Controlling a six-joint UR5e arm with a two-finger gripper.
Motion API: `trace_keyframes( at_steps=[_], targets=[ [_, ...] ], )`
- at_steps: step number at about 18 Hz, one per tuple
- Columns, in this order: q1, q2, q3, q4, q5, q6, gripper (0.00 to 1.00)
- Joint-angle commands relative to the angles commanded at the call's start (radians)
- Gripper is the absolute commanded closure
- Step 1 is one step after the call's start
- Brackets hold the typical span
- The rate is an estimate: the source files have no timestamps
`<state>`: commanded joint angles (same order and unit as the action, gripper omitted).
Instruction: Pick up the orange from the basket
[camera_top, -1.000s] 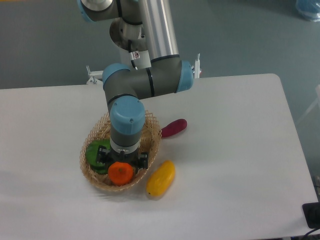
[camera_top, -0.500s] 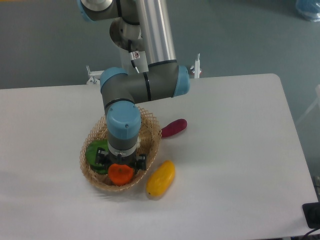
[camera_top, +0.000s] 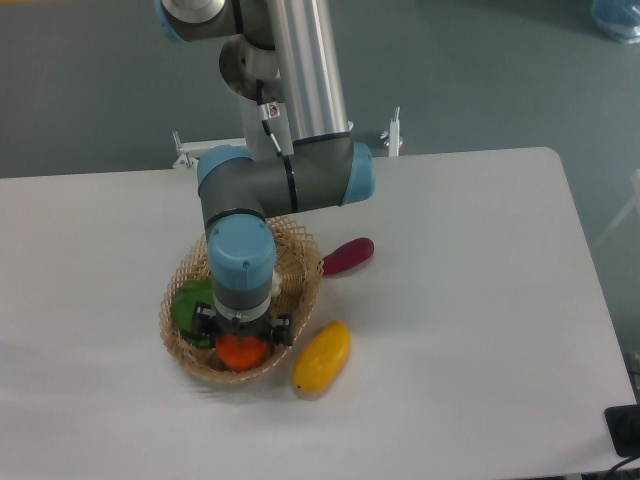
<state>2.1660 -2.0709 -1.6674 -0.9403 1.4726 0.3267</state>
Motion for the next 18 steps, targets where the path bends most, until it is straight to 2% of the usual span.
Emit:
trace_keyframes(
  at_steps=[2,3,8,12,18],
  targets=[
    [0.0,0.0,0.0,0.0,0.0,0.0,0.15],
    [0.0,0.0,0.0,0.0,0.002,0.002,0.18],
    [0.0,0.005,-0.008,0.002,0.002,0.006,0.23],
    [0.0,0.014,0.0,0.0,0.0,0.015,0.23],
    [0.003,0.077,0.008,-0.021,0.0,0.096,0.27]
  ],
)
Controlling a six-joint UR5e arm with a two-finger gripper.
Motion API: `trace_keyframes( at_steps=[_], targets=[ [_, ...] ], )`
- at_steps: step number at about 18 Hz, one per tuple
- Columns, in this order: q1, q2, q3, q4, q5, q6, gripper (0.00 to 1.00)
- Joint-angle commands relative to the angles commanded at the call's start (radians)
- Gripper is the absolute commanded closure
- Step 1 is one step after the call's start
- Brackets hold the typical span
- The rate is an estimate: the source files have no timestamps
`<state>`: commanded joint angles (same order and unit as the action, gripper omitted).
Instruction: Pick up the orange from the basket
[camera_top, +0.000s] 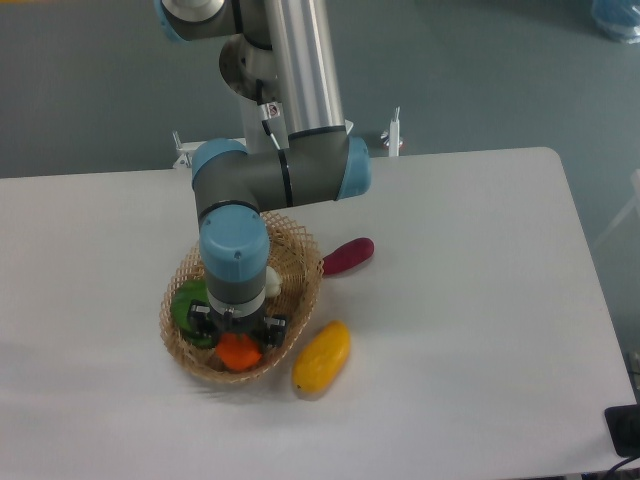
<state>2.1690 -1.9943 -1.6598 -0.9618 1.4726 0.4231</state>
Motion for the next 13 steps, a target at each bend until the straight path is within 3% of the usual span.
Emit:
trace_keyframes(
  at_steps=[7,13],
  targets=[
    [0.069,0.118,0.044,-0.049,-0.002,0.184,0.27],
    [0.196,0.178,0.167,-0.234,-0.009,0.431,0.26]
  ],
)
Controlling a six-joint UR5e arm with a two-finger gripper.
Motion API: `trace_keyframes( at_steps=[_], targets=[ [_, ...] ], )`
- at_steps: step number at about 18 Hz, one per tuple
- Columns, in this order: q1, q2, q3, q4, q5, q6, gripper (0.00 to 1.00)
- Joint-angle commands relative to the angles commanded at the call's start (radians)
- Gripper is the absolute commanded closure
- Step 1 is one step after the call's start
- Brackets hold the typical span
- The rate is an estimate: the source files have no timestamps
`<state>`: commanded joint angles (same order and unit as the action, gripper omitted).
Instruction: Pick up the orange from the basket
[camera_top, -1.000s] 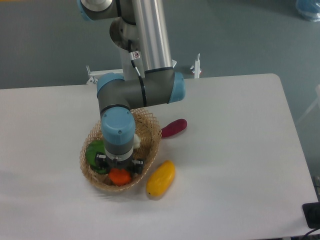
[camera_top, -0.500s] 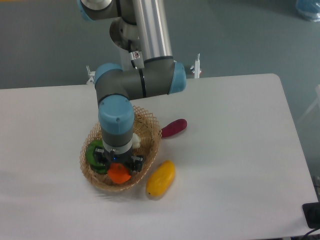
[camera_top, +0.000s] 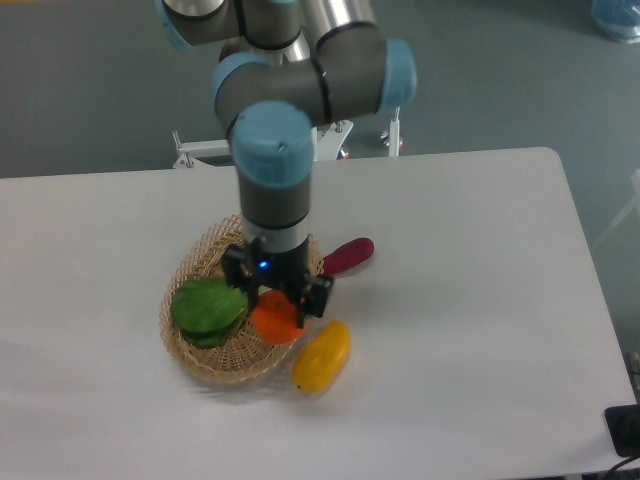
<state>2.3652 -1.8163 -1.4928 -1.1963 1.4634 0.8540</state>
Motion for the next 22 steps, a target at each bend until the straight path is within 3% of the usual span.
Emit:
trace_keyframes(
  at_steps=[2,10,22],
  targets=[
    [0.043,0.0,0.037,-0.038,0.0,0.08,0.26],
    [0.147,0.0,0.06,-0.074,0.0,0.299,0.26],
    [0.172,0.0,0.065,-0.077,0.0,0.326,0.26]
  ],
)
